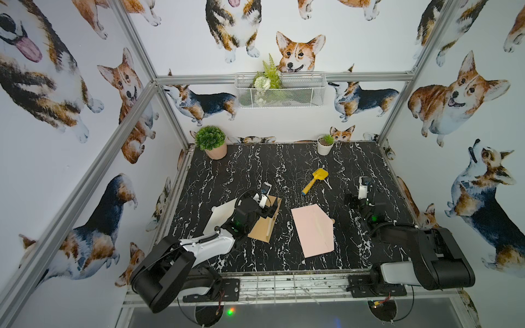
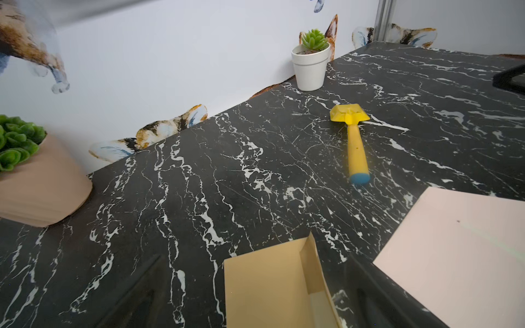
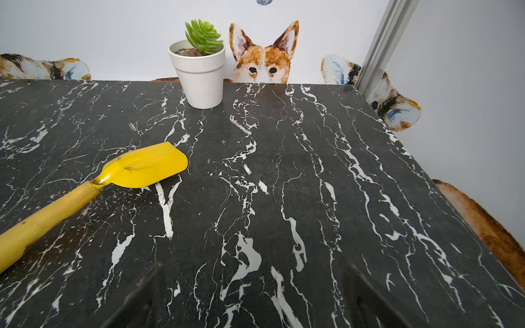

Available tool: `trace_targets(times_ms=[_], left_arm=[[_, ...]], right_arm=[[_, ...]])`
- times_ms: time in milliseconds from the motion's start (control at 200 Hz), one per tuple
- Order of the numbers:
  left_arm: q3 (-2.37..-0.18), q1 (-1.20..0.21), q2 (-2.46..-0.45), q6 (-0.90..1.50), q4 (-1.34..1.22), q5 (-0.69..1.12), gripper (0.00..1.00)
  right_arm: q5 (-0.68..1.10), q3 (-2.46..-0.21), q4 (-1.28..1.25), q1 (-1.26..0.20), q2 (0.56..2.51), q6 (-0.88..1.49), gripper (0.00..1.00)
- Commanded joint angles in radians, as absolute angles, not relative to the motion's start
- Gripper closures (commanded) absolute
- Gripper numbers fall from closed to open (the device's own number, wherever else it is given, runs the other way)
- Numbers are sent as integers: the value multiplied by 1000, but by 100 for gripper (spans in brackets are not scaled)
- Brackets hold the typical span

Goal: Take the letter paper out of the envelope
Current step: Pick up the envelope from the center of the board.

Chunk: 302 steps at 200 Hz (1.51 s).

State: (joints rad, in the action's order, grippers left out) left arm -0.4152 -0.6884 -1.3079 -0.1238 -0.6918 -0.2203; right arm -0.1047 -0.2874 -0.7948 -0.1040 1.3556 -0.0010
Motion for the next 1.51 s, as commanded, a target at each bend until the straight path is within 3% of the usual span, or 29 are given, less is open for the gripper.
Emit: trace_targets(times_ms=[0,270,465,731,926,1126,1211,1311,1507], left_arm=[[-422,-689,-1324,-107,-669,-184,0],[-414,-689,-1342,-77,-721,-404,0],[-554,-688,-1324,34,-410,-388,0],[-392,-683,-1228,38,-626,-490,0],[-432,-681,-1252,49,-560,-428,0],[-446,-682,-1266,55,-542,-416,0],[-448,-681,-1265,58,-542,-415,0],[-448,-683,-1268,63,-540,-418,0],[-464,-681,-1275,73,-512,-468,0]], right_arm=[[-112,-295,-810,-104,1358,-21,1],[-114,-293,-812,-103,1357,-21,0],[-112,-295,-810,-103,1358,-21,0],[-112,-295,-808,-102,1358,-21,0],[-146,-263,-868,-106,1341,-11,18],[-177,-277,-630,-204,1128,-53,36],[-238,-264,-672,-254,1128,-97,36],[-318,-288,-666,-418,1077,-203,36],[-208,-604,-103,-644,1064,-47,35]])
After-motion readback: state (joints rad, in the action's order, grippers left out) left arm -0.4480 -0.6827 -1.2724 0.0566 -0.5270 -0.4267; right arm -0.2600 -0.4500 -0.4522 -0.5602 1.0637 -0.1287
